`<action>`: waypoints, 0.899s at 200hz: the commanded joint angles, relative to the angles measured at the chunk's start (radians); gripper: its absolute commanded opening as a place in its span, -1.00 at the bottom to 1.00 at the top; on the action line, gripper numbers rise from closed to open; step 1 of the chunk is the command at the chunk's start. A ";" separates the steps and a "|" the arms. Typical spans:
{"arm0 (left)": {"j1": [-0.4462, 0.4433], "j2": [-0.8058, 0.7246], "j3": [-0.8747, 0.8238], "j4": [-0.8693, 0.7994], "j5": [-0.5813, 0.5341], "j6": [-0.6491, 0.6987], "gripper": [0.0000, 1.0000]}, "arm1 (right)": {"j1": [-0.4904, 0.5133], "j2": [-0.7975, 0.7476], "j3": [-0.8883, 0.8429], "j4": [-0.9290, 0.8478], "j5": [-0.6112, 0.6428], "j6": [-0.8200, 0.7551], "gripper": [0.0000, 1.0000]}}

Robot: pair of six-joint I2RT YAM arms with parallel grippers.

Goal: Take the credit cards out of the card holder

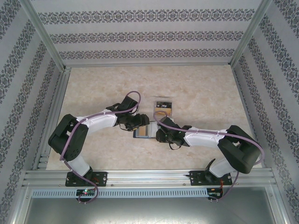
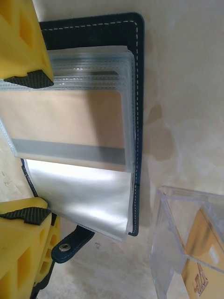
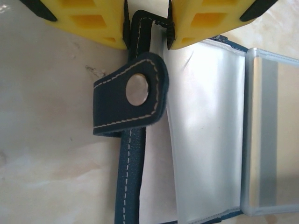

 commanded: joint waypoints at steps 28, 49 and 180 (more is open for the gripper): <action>-0.006 0.003 -0.001 -0.038 -0.020 0.018 0.40 | 0.015 -0.002 0.020 0.011 -0.001 0.003 -0.40; -0.007 0.024 0.002 -0.032 0.002 0.020 0.40 | 0.017 -0.004 0.019 0.011 0.000 0.003 -0.40; -0.042 0.053 0.035 -0.117 -0.080 0.046 0.38 | 0.028 -0.004 0.019 0.010 0.006 0.007 -0.40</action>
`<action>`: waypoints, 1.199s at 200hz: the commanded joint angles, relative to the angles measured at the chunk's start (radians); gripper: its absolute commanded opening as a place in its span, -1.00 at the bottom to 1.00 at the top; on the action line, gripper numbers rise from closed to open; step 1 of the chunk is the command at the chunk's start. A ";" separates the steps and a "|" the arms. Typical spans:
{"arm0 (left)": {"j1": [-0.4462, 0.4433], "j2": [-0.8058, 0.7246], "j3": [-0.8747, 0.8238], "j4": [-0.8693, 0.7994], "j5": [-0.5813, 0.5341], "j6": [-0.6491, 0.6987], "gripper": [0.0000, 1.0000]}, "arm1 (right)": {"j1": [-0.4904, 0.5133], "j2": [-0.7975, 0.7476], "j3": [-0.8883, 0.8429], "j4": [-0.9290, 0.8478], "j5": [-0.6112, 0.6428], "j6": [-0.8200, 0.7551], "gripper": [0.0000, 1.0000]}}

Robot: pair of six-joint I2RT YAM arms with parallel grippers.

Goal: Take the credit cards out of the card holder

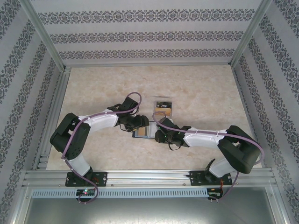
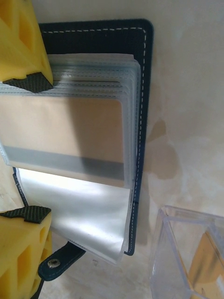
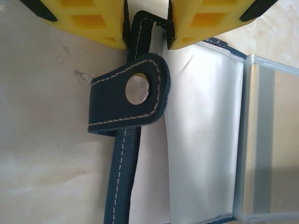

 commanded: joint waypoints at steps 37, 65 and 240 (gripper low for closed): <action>-0.063 0.061 0.038 -0.064 -0.012 0.034 0.38 | 0.018 -0.003 0.016 0.009 0.006 0.010 -0.40; -0.066 0.046 0.013 0.040 0.071 -0.002 0.40 | 0.021 -0.007 0.012 0.007 0.008 0.014 -0.40; -0.068 -0.003 -0.015 0.292 0.265 -0.077 0.46 | 0.024 -0.059 -0.027 0.011 0.042 0.036 -0.32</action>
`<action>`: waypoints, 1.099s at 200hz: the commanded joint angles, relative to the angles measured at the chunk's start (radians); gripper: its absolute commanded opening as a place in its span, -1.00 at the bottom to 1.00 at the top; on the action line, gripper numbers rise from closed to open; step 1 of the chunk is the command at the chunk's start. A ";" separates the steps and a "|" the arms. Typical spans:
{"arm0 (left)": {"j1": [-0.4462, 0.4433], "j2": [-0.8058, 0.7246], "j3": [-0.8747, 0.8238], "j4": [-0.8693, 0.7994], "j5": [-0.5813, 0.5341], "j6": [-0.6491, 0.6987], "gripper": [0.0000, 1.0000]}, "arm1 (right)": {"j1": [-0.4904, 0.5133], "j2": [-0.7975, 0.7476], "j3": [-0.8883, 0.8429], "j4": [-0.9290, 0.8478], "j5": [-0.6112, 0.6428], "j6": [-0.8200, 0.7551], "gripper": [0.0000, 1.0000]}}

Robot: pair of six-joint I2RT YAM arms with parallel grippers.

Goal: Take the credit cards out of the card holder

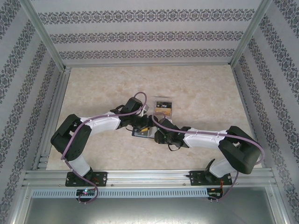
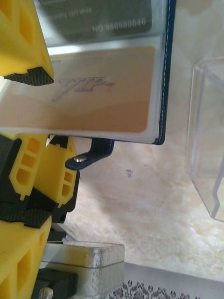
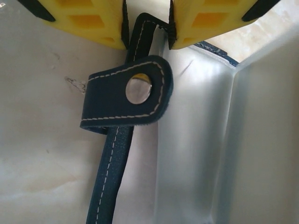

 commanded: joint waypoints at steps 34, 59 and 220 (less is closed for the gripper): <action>-0.019 0.041 0.043 0.063 0.059 -0.016 0.46 | -0.018 -0.124 -0.072 0.002 0.059 0.039 -0.25; -0.018 0.042 0.060 0.017 0.014 -0.004 0.46 | -0.030 -0.176 -0.087 -0.036 0.084 0.034 -0.25; 0.031 0.043 0.017 -0.151 -0.164 -0.003 -0.28 | -0.098 0.037 0.150 -0.109 -0.029 -0.119 -0.77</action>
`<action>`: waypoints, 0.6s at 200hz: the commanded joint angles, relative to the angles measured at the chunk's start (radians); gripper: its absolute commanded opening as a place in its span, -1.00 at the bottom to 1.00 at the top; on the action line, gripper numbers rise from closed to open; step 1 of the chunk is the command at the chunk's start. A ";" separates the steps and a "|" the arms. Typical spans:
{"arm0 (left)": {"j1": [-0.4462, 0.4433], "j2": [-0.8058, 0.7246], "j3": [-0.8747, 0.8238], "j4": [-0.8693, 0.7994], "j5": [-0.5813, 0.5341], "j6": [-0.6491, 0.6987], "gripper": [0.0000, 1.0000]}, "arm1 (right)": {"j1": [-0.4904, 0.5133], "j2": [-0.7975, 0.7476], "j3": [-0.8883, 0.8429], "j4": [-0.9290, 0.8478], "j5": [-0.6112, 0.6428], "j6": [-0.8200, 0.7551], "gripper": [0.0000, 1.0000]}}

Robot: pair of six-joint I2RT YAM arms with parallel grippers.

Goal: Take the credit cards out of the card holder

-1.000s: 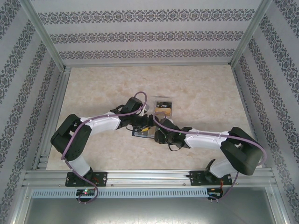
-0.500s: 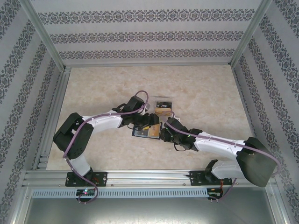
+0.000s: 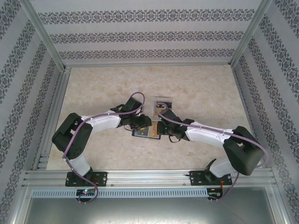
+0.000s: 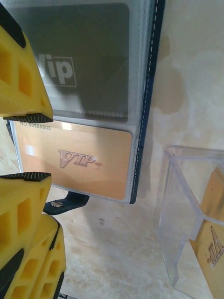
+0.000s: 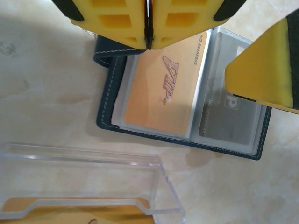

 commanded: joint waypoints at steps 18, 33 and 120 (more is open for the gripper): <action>0.008 0.025 -0.007 -0.040 -0.006 0.005 -0.27 | -0.004 0.067 0.024 -0.037 -0.019 -0.016 -0.77; 0.008 0.031 -0.006 -0.037 0.001 0.008 -0.26 | -0.005 0.088 0.025 -0.040 -0.022 -0.017 -0.77; 0.007 0.081 0.001 -0.015 0.043 0.006 -0.27 | -0.003 0.157 0.033 -0.031 -0.044 -0.012 -0.86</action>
